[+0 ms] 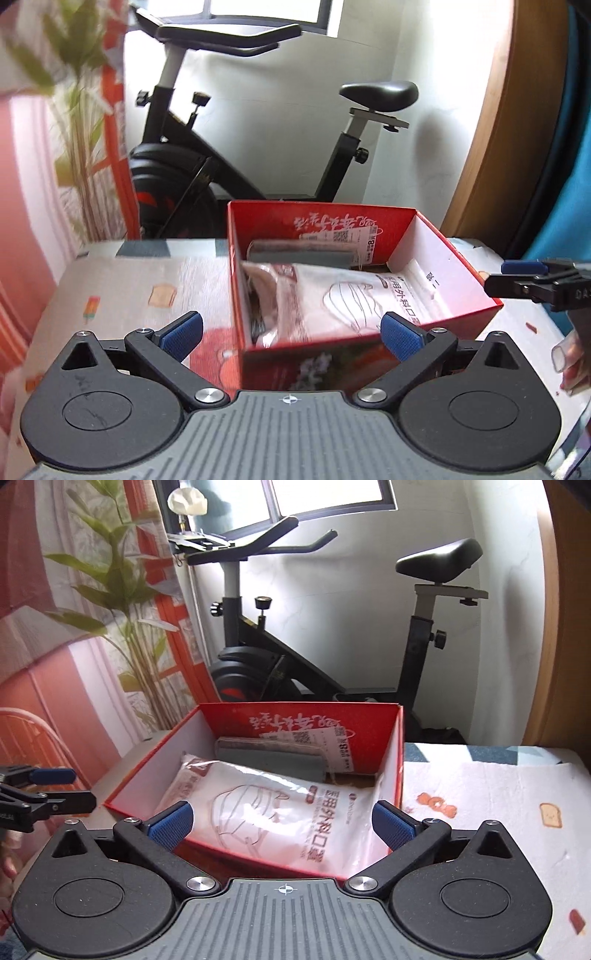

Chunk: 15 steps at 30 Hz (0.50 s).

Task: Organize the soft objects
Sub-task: 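Move both tools back down toward the items beside the box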

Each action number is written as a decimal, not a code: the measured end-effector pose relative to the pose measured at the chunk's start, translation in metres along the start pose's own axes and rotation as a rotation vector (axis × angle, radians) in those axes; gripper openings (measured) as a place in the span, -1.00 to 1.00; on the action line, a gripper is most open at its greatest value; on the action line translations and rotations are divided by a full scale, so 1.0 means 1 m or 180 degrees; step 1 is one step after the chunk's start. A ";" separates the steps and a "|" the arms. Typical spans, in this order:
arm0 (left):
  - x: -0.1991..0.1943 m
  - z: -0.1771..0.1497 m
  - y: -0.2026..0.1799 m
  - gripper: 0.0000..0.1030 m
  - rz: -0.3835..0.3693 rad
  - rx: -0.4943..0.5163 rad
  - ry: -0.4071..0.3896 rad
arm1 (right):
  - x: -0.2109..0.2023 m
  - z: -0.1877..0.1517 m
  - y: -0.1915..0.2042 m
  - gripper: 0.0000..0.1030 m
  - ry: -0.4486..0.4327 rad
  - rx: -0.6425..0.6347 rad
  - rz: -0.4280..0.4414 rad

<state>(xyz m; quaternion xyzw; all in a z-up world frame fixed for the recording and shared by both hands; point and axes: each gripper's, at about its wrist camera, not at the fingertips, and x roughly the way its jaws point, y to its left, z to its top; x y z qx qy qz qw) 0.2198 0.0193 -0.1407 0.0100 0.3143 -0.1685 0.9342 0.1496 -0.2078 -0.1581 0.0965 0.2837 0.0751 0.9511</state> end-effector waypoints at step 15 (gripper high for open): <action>-0.025 -0.056 -0.005 1.00 0.0011 -0.0363 0.0075 | -0.033 -0.059 0.010 0.99 -0.0127 0.0169 0.0116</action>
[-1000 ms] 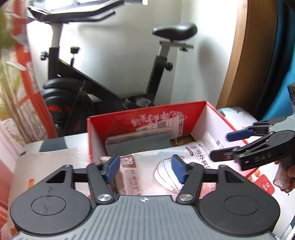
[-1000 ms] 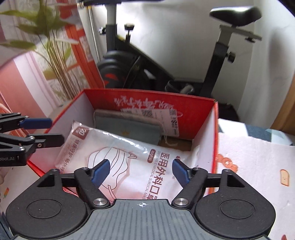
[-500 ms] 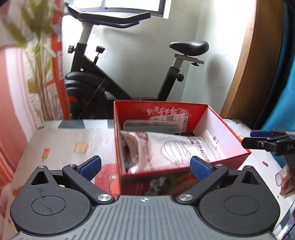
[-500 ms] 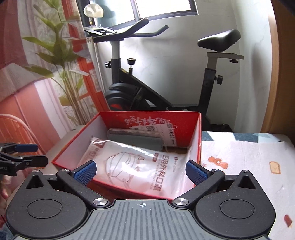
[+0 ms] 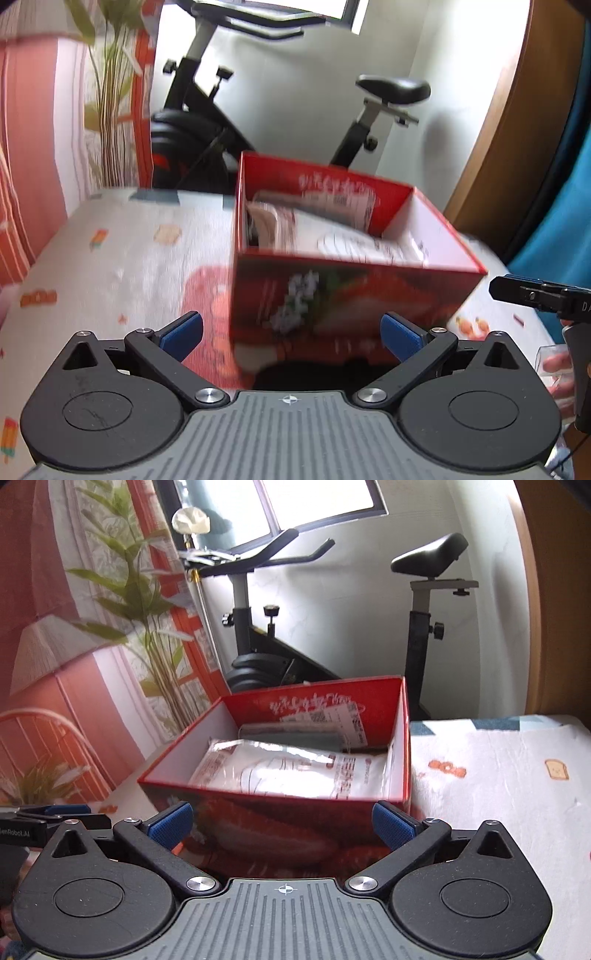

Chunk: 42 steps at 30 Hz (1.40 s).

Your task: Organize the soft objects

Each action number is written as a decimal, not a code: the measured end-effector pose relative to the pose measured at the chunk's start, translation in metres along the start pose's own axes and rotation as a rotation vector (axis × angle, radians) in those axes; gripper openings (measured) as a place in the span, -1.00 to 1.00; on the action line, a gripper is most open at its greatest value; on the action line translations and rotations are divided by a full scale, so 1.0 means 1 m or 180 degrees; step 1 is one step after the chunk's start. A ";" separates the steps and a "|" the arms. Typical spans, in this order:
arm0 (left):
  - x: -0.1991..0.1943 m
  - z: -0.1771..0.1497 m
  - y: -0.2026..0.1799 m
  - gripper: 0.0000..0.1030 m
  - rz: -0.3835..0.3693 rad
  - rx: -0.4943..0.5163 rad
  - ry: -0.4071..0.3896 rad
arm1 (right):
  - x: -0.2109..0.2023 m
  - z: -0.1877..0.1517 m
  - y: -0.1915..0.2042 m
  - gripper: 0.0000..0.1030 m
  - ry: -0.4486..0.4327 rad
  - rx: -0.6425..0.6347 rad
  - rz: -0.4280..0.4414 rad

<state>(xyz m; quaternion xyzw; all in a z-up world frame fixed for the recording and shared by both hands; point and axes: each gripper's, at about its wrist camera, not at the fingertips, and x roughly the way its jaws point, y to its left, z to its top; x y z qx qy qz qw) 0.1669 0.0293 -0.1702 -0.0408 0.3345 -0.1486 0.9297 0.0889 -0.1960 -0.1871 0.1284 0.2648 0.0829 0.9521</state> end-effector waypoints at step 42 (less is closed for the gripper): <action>0.006 -0.085 -0.015 0.38 -0.0551 -0.0341 0.0601 | 0.005 -0.091 0.043 0.41 0.0808 -0.0026 0.0118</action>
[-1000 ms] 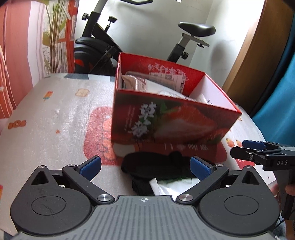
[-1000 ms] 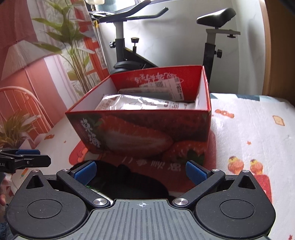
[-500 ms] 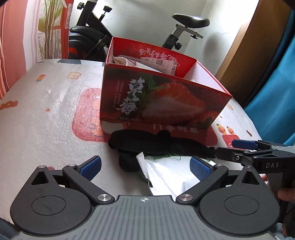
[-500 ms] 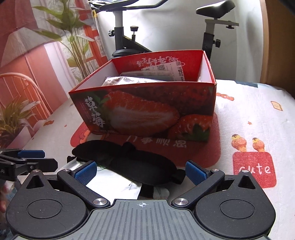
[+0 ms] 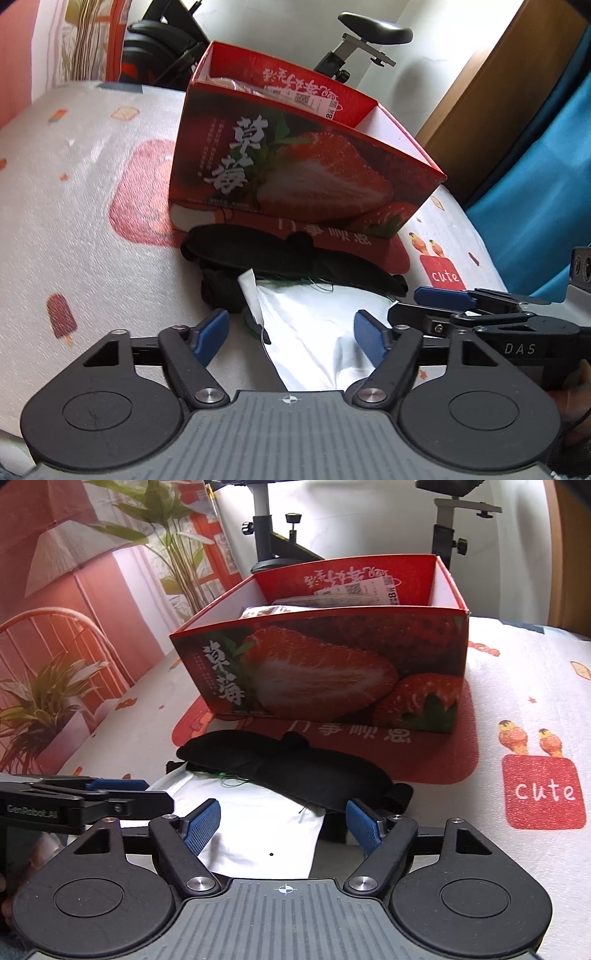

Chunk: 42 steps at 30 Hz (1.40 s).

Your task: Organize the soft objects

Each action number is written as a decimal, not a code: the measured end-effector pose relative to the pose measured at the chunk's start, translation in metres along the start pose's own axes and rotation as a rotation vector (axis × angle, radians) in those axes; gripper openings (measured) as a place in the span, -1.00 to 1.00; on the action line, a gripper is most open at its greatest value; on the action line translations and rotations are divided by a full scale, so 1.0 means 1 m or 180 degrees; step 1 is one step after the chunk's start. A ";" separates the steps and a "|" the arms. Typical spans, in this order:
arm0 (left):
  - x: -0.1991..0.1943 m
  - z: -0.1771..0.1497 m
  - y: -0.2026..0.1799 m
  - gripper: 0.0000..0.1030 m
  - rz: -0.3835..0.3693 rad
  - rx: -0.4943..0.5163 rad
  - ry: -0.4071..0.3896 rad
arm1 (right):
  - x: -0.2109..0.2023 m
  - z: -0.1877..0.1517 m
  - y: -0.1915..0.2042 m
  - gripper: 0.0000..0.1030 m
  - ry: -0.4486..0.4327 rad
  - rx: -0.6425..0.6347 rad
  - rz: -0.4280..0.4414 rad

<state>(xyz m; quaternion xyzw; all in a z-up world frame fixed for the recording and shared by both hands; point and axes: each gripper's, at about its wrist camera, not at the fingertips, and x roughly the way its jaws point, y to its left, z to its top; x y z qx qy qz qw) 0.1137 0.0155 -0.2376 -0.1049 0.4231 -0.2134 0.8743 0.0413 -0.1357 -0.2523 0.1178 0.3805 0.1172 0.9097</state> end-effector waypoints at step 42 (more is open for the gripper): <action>0.015 -0.013 0.017 0.01 -0.0321 -0.0303 0.0160 | 0.013 -0.012 0.025 0.09 0.0102 -0.0515 0.0188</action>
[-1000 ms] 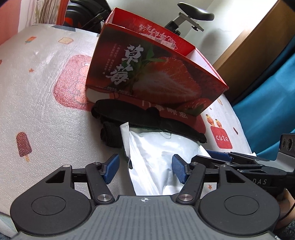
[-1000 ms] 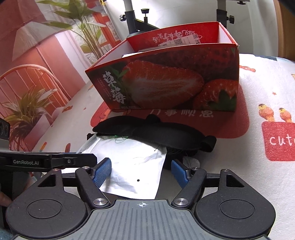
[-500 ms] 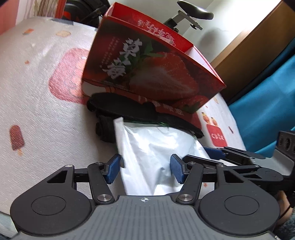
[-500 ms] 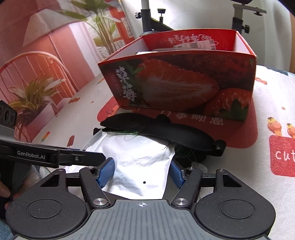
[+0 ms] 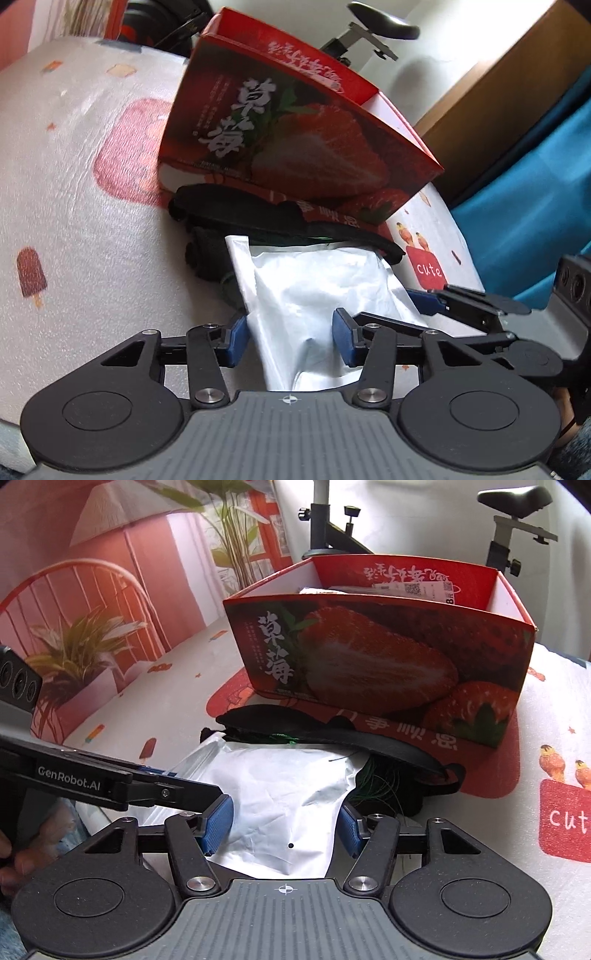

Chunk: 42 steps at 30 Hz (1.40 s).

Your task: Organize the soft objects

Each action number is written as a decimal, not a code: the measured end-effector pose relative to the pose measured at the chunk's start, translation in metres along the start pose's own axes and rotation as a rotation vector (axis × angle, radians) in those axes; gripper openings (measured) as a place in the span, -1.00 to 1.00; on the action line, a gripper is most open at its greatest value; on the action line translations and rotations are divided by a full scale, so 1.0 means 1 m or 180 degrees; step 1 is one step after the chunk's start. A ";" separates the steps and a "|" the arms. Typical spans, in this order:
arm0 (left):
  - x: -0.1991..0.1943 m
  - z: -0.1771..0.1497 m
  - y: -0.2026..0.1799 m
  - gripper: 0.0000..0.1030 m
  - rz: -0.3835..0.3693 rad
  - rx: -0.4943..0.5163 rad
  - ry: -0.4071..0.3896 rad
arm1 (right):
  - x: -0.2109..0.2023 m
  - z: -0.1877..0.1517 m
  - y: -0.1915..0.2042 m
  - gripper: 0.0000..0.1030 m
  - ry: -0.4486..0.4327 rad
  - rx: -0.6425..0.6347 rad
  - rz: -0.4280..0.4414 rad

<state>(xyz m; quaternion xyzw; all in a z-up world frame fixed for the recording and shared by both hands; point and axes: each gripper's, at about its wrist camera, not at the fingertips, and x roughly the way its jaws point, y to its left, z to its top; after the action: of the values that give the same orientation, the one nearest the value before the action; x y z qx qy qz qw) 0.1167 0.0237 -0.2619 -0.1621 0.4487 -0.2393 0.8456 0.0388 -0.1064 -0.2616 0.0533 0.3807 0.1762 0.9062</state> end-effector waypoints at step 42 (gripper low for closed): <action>-0.067 0.069 -0.035 -0.04 -0.0503 0.0088 -0.0879 | -0.060 0.084 0.017 0.05 -0.0728 -0.0507 -0.0048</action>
<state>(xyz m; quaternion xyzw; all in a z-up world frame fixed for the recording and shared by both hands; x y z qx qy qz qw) 0.1333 0.0360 -0.1613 -0.2166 0.3107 -0.2867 0.8800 0.0544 -0.1091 -0.1583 -0.0019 0.2600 0.1919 0.9463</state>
